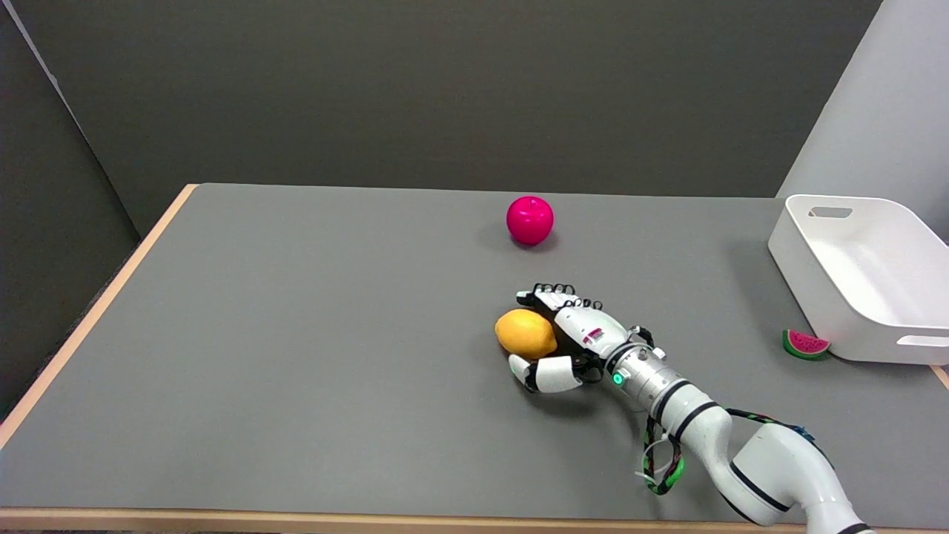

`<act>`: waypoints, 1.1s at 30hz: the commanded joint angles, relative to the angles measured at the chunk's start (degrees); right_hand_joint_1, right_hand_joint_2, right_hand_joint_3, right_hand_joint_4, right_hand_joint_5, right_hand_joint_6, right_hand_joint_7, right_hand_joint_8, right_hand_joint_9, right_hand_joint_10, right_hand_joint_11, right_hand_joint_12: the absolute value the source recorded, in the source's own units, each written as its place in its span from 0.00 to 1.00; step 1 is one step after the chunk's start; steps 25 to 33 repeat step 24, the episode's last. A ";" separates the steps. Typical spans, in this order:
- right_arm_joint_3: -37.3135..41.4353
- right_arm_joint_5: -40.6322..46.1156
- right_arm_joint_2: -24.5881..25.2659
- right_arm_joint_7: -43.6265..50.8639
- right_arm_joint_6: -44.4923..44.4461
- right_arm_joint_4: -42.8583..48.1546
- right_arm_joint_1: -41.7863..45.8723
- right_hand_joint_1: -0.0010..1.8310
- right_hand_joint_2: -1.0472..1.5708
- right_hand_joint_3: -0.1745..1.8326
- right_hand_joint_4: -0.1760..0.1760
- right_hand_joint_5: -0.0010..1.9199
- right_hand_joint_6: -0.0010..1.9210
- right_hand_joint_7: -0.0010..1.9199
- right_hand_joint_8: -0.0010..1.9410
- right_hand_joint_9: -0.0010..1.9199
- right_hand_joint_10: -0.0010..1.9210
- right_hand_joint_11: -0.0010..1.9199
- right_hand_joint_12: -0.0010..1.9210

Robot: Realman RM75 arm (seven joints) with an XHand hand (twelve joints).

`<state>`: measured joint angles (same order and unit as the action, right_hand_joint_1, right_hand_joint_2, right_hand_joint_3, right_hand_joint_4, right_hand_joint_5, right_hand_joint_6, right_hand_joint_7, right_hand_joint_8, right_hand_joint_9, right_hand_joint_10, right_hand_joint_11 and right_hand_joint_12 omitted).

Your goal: Pick up the lemon.

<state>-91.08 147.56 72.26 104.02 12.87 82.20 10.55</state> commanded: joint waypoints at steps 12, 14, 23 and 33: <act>10.69 0.18 5.11 14.50 29.31 -8.77 -6.22 0.60 0.89 0.19 0.00 0.34 0.77 0.19 1.00 0.27 0.61 0.06 0.68; 12.84 0.18 4.88 14.50 29.75 -6.71 -6.60 0.60 0.89 0.20 0.00 0.34 0.75 0.20 1.00 0.29 0.62 0.07 0.69; 24.62 0.18 0.70 14.50 27.32 1.32 -10.43 0.60 0.89 0.19 0.00 0.34 0.76 0.20 1.00 0.28 0.64 0.08 0.68; 26.03 0.18 0.19 14.50 26.34 1.57 -10.90 0.60 0.89 0.20 0.00 0.34 0.76 0.20 1.00 0.28 0.64 0.07 0.69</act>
